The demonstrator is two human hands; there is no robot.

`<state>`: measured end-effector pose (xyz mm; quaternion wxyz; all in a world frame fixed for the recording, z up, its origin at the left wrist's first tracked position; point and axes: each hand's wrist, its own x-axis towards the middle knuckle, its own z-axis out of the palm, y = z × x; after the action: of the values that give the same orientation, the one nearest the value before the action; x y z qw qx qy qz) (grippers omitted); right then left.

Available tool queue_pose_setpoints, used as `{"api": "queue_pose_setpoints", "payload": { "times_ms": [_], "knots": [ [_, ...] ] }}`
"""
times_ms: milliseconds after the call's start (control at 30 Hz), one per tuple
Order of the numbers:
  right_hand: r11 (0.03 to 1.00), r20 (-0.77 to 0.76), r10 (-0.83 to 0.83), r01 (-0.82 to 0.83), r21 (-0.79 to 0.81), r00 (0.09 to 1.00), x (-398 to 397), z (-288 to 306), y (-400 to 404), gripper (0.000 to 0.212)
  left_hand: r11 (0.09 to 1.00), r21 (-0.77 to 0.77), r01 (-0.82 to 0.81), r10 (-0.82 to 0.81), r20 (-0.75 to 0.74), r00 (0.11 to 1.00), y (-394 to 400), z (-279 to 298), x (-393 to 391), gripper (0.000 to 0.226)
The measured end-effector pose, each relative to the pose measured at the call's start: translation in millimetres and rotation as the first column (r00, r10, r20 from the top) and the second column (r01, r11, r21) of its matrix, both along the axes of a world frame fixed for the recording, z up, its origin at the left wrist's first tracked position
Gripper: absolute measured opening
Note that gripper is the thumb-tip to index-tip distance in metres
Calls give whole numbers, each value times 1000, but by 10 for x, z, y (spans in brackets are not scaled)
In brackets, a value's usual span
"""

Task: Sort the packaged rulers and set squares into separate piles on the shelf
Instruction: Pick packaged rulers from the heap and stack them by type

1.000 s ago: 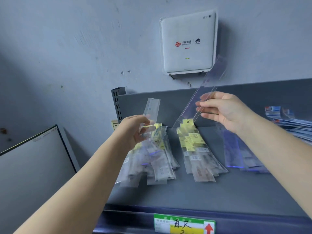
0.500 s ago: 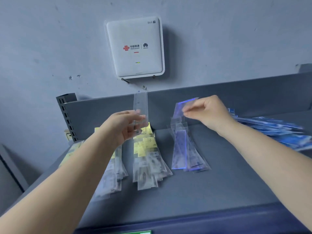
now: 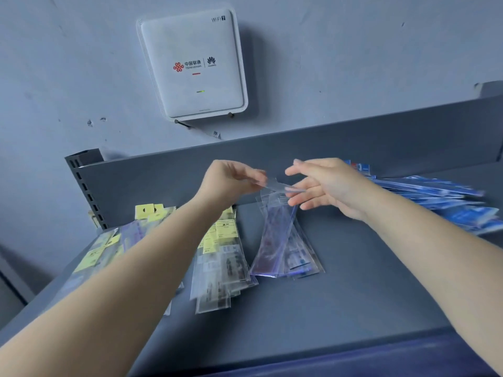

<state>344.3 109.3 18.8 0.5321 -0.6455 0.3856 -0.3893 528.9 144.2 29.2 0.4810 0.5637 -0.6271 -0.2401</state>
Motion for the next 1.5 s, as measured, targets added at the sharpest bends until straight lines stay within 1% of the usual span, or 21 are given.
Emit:
{"api": "queue_pose_setpoints", "payload": {
  "times_ms": [67, 133, 200, 233, 267, 333, 367, 400, 500, 567, 667, 800, 900, 967, 1100, 1200, 1267, 1300, 1367, 1400, 1500],
  "knots": [
    [998, 25, 41, -42, 40, 999, 7, 7, 24, 22, 999, -16, 30, -29, 82, 996, -57, -24, -54, 23],
    [997, 56, 43, -46, 63, 998, 12, -7, 26, 21, 999, -17, 37, -34, 160, 987, -100, -35, -79, 19],
    [996, 24, 32, -34, 88, 999, 20, -39, 15, 26, 1000, -26, 4, 2, 221, 975, -145, -53, -54, 24],
    [997, -49, 21, -17, 77, 999, 27, -64, 15, 26, 999, -25, -23, 28, 243, 970, -157, -58, -26, 28],
    [999, -172, 4, 3, 38, 985, 38, -93, 14, 26, 999, -19, -49, 52, 250, 967, -158, -58, 5, 31],
    [994, -460, -58, 10, -106, 886, 85, -143, 14, 23, 996, 8, -91, 87, 225, 971, -134, -40, 95, 29],
    [983, -547, -98, -6, -184, 832, 122, -156, 13, 22, 993, 22, -112, 105, 210, 972, -103, -22, 143, 26],
    [968, -585, -131, -25, -250, 800, 165, -156, 17, 20, 990, 31, -138, 129, 204, 970, -66, -3, 199, 22],
    [919, -605, -156, -109, -378, 781, 358, -105, 81, 18, 974, 42, -221, 205, 244, 948, 91, 51, 431, 15],
    [900, -610, -132, -164, -405, 781, 521, -58, 178, 17, 963, 47, -266, 242, 285, 927, 260, 74, 611, 12],
    [900, -597, -16, -248, -358, 802, 778, 13, 360, 13, 940, 42, -340, 304, 353, 885, 547, 81, 901, 11],
    [897, -578, 137, -348, -273, 804, 1126, 20, 550, 21, 897, 84, -435, 363, 424, 830, 905, 36, 1240, 18],
    [890, -575, 181, -382, -250, 798, 1406, 6, 681, 31, 862, 114, -493, 397, 453, 798, 1139, -56, 1463, 21],
    [880, -597, 149, -381, -284, 788, 1581, 1, 743, 37, 847, 134, -514, 418, 430, 800, 1232, -143, 1583, 27],
    [884, -637, 52, -332, -329, 769, 1890, -24, 825, 55, 831, 172, -530, 461, 322, 827, 1290, -352, 1695, 33],
    [877, -751, -41, -337, -343, 659, 2060, -85, 872, 72, 838, 133, -529, 478, 288, 830, 1287, -461, 1737, 29],
    [879, -811, -61, -353, -320, 582, 2117, -134, 873, 73, 830, 83, -551, 508, 293, 810, 1305, -481, 1785, 27],
    [889, -824, -50, -351, -295, 565, 2128, -153, 862, 74, 822, 72, -565, 523, 296, 799, 1320, -487, 1820, 28],
    [917, -813, -14, -316, -242, 582, 2118, -182, 812, 79, 800, 110, -589, 535, 314, 785, 1349, -504, 1895, 32],
    [929, -793, -3, -291, -227, 609, 2102, -189, 789, 78, 786, 156, -598, 530, 329, 782, 1359, -520, 1930, 37],
    [945, -739, -23, -226, -236, 673, 2054, -201, 729, 66, 742, 269, -614, 495, 397, 773, 1356, -569, 1997, 55]
  ]
}}
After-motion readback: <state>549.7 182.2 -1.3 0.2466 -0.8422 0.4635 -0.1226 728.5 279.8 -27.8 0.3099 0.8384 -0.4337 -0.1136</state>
